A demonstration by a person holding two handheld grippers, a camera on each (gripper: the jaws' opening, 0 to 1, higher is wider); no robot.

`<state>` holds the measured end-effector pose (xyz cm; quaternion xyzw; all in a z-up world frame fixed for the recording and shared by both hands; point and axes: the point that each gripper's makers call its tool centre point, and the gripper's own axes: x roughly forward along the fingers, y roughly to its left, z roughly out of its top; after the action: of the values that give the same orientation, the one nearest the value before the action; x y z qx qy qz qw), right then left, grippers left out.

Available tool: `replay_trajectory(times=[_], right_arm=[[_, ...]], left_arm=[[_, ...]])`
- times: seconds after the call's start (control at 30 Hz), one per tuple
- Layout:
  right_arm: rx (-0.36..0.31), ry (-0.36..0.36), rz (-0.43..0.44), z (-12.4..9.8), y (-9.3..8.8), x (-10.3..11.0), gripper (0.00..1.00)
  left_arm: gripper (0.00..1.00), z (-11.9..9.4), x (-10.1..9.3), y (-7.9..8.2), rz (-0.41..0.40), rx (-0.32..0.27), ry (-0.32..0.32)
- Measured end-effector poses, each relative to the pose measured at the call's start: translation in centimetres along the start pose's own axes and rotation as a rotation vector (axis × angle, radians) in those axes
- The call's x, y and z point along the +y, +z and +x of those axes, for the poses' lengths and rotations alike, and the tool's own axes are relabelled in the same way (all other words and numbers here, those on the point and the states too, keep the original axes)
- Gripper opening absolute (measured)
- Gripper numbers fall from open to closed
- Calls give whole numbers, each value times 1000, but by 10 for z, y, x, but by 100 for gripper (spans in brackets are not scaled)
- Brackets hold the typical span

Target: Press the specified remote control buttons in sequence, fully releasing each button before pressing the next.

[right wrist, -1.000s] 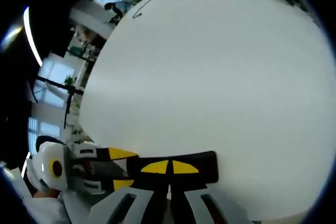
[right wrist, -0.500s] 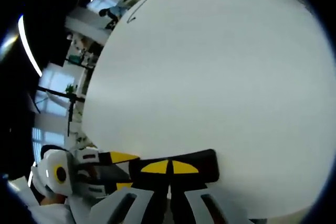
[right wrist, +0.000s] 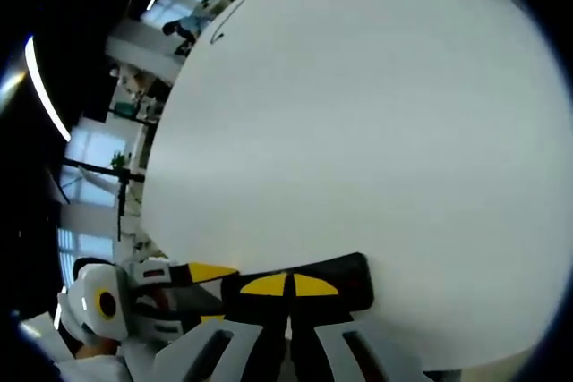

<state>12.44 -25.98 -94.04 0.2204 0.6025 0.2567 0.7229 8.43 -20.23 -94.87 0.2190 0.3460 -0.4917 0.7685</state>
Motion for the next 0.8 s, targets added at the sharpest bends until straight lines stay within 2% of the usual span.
replay_trajectory(times=[0.1,0.53,0.7,0.8], right_arm=[[6,-6,-41,0,0,2,0],[1,-31,-33,-3,0,-2,0],[3,-47,-71,-2,0,-1,0],[0,-47,-62,-1,1,-3,0]], left_arm=[[24,0,0,0,0,1,0],[24,0,0,0,-2,2,2],[24,0,0,0,-2,0,2],[24,0,0,0,-1,-1,0]])
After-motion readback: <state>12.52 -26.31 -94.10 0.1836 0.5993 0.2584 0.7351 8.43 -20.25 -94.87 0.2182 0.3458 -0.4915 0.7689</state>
